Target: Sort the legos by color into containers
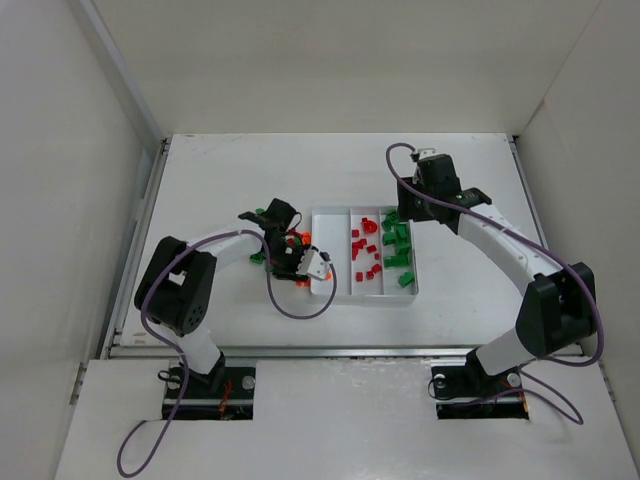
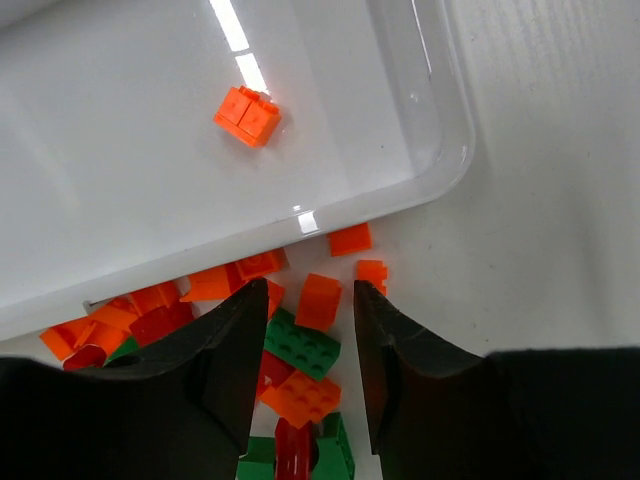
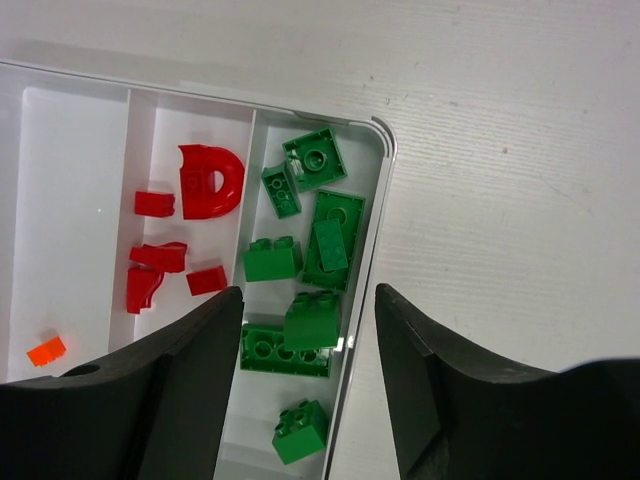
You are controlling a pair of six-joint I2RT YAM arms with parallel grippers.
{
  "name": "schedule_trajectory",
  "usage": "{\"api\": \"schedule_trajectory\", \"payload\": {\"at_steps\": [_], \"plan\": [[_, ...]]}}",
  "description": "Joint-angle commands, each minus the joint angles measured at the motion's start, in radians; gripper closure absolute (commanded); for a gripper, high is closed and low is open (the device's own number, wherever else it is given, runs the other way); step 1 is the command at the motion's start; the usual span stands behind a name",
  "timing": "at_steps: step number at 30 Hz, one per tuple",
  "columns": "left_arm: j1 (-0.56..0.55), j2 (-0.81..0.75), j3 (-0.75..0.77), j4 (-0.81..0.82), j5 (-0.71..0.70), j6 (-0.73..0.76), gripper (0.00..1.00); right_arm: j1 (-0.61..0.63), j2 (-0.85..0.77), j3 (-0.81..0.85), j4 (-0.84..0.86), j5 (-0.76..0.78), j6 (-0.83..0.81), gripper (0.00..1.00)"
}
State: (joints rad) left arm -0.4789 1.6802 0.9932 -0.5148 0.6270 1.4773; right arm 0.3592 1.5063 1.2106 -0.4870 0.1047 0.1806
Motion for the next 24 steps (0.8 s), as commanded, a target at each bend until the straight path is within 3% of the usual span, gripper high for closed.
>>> {"api": "schedule_trajectory", "payload": {"at_steps": [1,13,20,21,24], "plan": [[-0.003,0.018,0.047,-0.076,0.002,0.072,0.64,-0.008,-0.034,0.0,0.013,0.003,0.011,0.39],[0.006,0.047,0.032,-0.103,-0.047,0.1,0.73,-0.008,-0.043,-0.01,0.013,0.021,0.011,0.39],[0.016,0.038,0.032,-0.126,-0.047,0.1,0.91,-0.008,-0.043,-0.01,0.013,0.021,0.011,0.39],[0.025,0.038,0.032,-0.139,-0.056,0.1,0.98,-0.008,-0.043,-0.019,0.013,0.021,0.011,0.39],[0.037,0.029,0.032,-0.148,-0.056,0.08,1.0,-0.008,-0.052,-0.019,0.013,0.021,0.011,0.39]]}}
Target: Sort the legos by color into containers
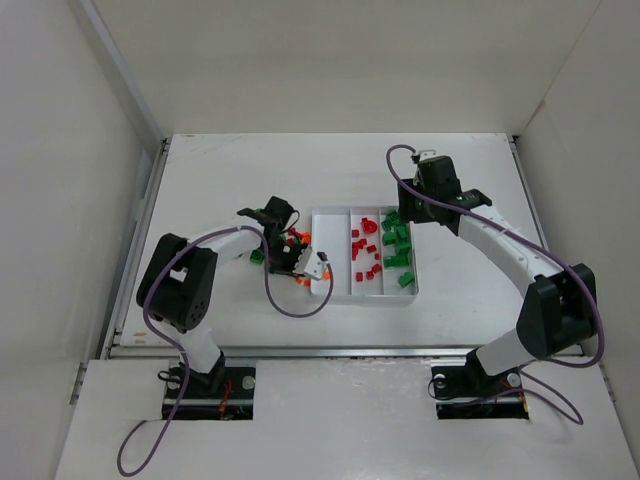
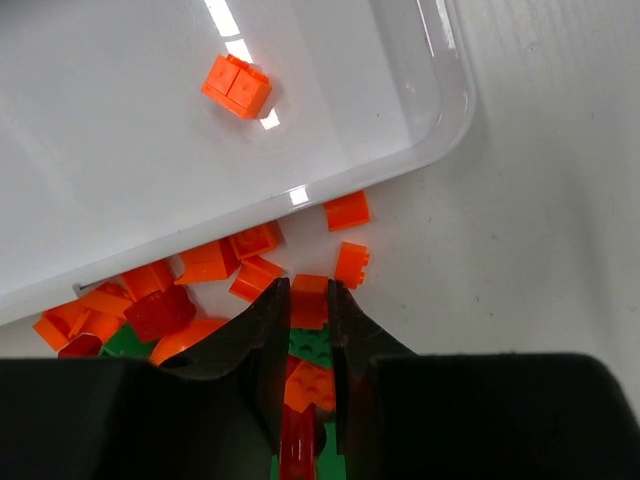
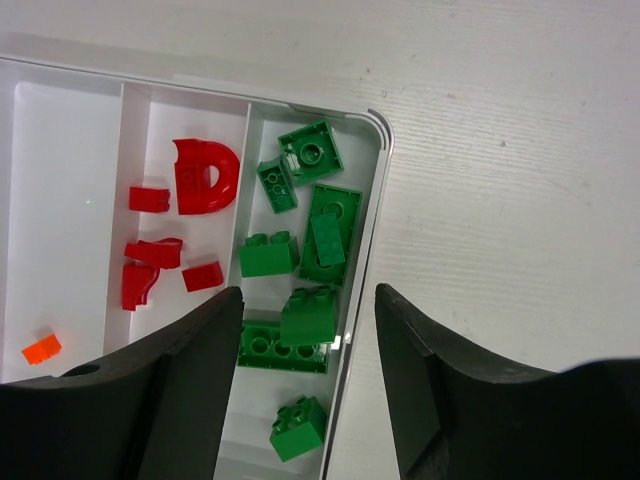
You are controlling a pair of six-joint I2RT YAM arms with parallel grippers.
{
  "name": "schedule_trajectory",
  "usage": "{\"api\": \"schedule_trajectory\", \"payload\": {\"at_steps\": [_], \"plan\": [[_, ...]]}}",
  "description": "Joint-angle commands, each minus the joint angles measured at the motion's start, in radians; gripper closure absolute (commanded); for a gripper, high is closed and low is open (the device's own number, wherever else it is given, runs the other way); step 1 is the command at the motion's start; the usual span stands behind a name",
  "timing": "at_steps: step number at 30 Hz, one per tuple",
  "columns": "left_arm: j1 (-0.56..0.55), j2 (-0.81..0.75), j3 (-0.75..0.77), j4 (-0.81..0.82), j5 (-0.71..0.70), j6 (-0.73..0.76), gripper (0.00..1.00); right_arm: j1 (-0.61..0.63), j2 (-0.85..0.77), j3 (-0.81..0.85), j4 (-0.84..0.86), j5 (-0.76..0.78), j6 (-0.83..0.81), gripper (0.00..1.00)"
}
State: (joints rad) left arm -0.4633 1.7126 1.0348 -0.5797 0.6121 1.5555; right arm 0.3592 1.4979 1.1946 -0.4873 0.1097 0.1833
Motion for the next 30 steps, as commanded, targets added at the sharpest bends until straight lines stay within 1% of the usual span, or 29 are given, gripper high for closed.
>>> {"api": "schedule_trajectory", "payload": {"at_steps": [1,6,7,9,12,14,16,18,19,20,21,22,24,25,26,27,28,30], "plan": [[0.022,-0.013,0.002,-0.092,-0.041,0.002,1.0,-0.008,-0.044,-0.003,0.022,0.016,0.008,0.39],[0.06,-0.047,0.059,-0.158,0.02,-0.047,1.0,-0.008,-0.044,-0.012,0.023,0.016,0.008,0.39],[0.072,-0.056,0.086,-0.158,0.059,-0.073,1.0,-0.008,-0.044,-0.012,0.023,0.016,0.008,0.39],[0.072,-0.07,0.114,-0.172,0.103,-0.083,1.0,-0.008,-0.053,-0.012,0.023,0.016,0.008,0.39],[0.072,-0.093,0.148,-0.172,0.211,-0.11,1.0,-0.008,-0.053,-0.012,0.032,0.016,0.008,0.39],[0.051,-0.084,0.162,-0.117,0.265,-0.165,1.0,-0.008,-0.053,-0.012,0.032,0.007,0.008,0.39],[0.016,-0.055,0.171,-0.034,0.274,-0.251,1.0,-0.008,-0.053,-0.012,0.032,0.007,0.008,0.39],[-0.003,-0.032,0.18,0.015,0.275,-0.288,1.0,-0.008,-0.053,-0.001,0.032,0.007,0.008,0.39],[-0.012,-0.013,0.18,0.042,0.275,-0.311,0.97,-0.008,-0.053,-0.001,0.032,0.007,0.008,0.39],[-0.024,-0.013,0.18,0.093,0.275,-0.358,0.92,-0.008,-0.053,-0.001,0.032,0.007,0.008,0.39],[-0.025,0.001,0.192,0.113,0.264,-0.376,0.86,-0.008,-0.053,-0.001,0.032,0.007,0.008,0.39],[-0.037,0.011,0.192,0.127,0.264,-0.385,0.75,-0.008,-0.053,-0.001,0.032,0.007,0.008,0.39],[-0.049,0.012,0.205,0.136,0.244,-0.385,0.71,-0.008,-0.064,-0.012,0.032,0.007,0.018,0.39],[-0.061,0.021,0.218,0.147,0.244,-0.385,0.67,-0.008,-0.073,-0.021,0.032,0.007,0.018,0.39],[-0.061,0.021,0.219,0.147,0.233,-0.397,0.52,-0.008,-0.073,-0.021,0.032,0.007,0.018,0.39],[-0.061,0.021,0.228,0.158,0.233,-0.411,0.47,-0.008,-0.073,-0.032,0.032,0.007,0.027,0.39],[-0.061,0.021,0.228,0.158,0.206,-0.437,0.43,-0.008,-0.073,-0.032,0.032,0.007,0.027,0.39],[-0.061,0.01,0.228,0.158,0.18,-0.446,0.42,-0.008,-0.082,-0.032,0.032,0.007,0.027,0.39]]}}
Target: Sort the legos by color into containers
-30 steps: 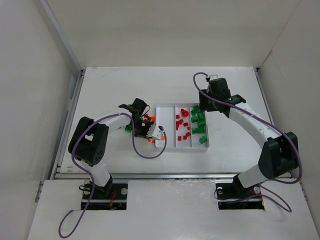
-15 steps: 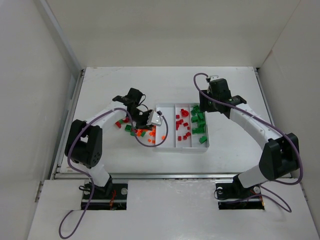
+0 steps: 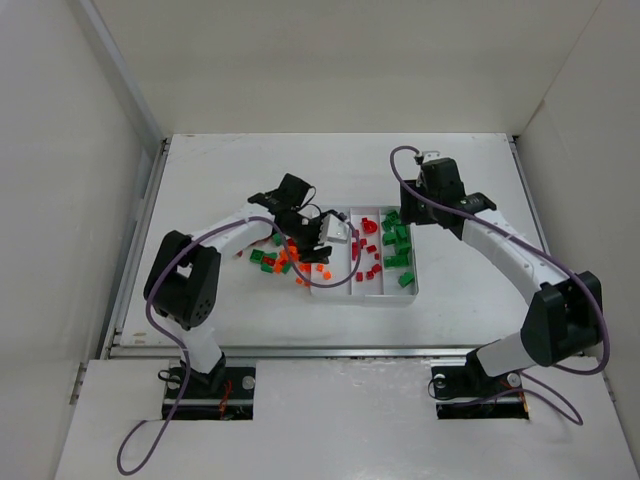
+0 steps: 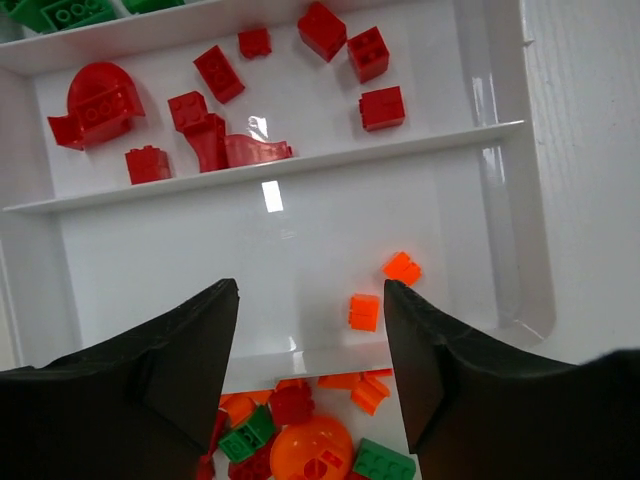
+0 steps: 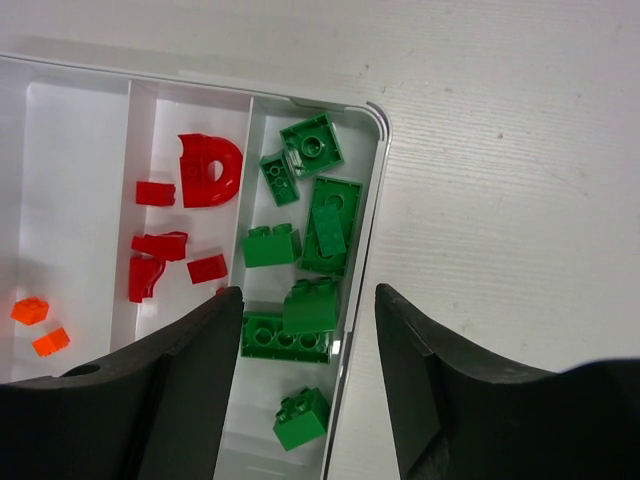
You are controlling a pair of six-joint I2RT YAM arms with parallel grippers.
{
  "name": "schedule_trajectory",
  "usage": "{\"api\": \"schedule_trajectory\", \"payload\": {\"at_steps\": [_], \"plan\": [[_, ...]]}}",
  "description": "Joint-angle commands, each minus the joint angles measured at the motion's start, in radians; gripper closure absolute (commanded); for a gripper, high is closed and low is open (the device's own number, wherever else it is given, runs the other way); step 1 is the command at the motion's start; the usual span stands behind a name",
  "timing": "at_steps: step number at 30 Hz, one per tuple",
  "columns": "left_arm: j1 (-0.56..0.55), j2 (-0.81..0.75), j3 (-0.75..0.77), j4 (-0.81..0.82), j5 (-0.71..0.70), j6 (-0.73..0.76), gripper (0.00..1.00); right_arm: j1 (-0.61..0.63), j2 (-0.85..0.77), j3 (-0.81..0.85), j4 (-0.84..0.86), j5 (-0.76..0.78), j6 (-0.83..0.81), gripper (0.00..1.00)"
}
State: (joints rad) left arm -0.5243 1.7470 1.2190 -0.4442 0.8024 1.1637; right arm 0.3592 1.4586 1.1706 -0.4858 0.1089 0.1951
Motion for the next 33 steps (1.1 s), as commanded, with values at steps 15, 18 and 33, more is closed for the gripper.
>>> {"api": "schedule_trajectory", "payload": {"at_steps": [15,18,33], "plan": [[0.159,-0.159,-0.177,0.094,-0.301,-0.153,0.69,-0.008,-0.024,-0.008,0.049,-0.002,0.015,0.39],[0.17,-0.15,-0.2,0.124,-0.313,-0.176,0.67,-0.008,-0.024,-0.008,0.049,-0.002,0.015,0.38],[0.17,-0.043,-0.162,0.16,-0.351,-0.219,0.67,-0.008,-0.015,-0.008,0.049,-0.002,0.015,0.38]]}}
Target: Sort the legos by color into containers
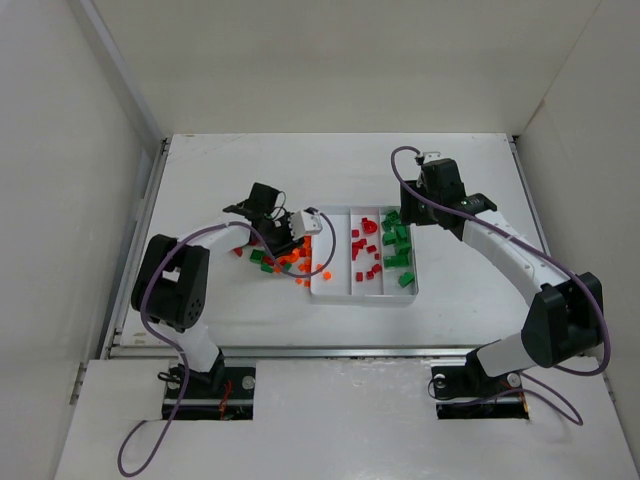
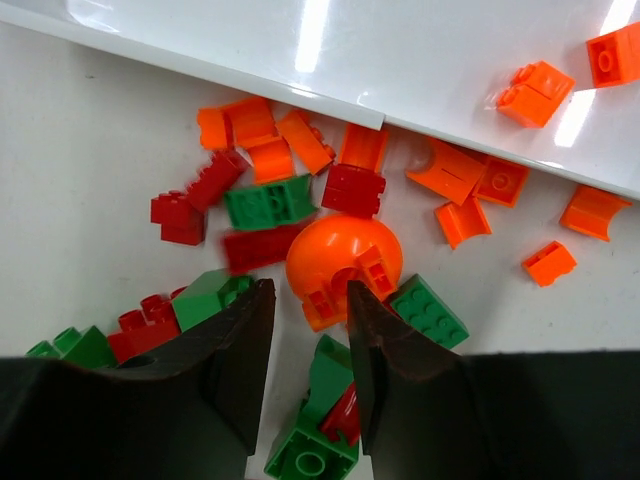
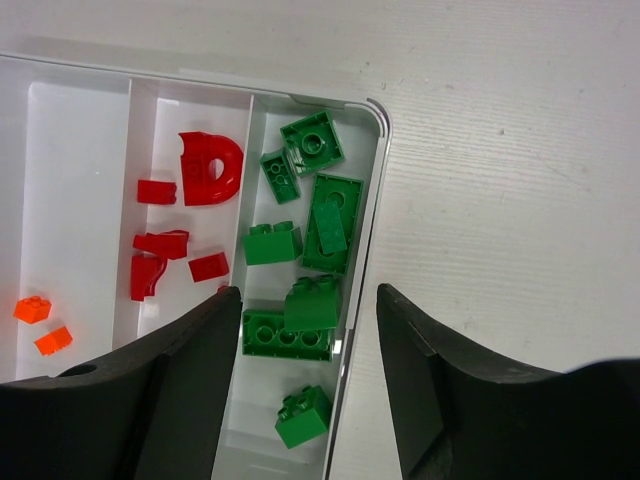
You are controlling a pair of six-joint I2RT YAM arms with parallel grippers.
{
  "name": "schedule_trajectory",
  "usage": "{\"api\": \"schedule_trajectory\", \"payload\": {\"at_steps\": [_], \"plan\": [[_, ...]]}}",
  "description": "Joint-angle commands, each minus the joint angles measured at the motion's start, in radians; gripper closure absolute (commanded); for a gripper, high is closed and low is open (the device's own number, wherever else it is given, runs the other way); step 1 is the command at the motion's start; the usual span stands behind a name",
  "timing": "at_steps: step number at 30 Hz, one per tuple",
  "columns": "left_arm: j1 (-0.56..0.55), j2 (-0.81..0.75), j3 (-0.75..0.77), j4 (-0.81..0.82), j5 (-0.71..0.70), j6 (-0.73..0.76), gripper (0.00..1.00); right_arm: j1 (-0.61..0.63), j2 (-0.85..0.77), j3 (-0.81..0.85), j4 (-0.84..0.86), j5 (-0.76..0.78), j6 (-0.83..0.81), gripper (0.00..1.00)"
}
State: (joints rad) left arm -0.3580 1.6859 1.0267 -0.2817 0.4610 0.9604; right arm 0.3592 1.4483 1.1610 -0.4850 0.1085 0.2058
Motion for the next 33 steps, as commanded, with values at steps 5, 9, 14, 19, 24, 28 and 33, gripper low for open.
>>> {"api": "schedule_trajectory", "payload": {"at_steps": [5,9,14,19,24,28,33], "plan": [[0.004,0.028,0.03,-0.002,-0.01,0.005,0.71,-0.008,-0.005,0.002,0.039,0.01,0.004,0.38],[0.004,0.028,0.03,-0.002,-0.01,0.015,0.82,-0.008,-0.005,0.002,0.039,0.01,0.004,0.38],[0.013,0.028,0.039,-0.024,-0.01,0.026,0.97,-0.008,0.004,0.002,0.039,0.01,0.004,0.38],[0.013,0.028,0.039,-0.033,-0.001,0.026,1.0,-0.008,0.004,0.002,0.039,0.01,0.004,0.38],[0.013,0.018,0.07,-0.08,0.008,0.026,1.0,-0.008,0.004,0.002,0.039,0.01,0.004,0.38],[0.013,-0.02,0.079,-0.108,0.039,0.063,1.0,-0.008,0.004,0.002,0.039,0.01,0.004,0.38],[0.013,-0.063,0.079,-0.131,0.057,0.074,1.0,-0.008,0.004,0.002,0.039,0.01,0.004,0.38]]}}
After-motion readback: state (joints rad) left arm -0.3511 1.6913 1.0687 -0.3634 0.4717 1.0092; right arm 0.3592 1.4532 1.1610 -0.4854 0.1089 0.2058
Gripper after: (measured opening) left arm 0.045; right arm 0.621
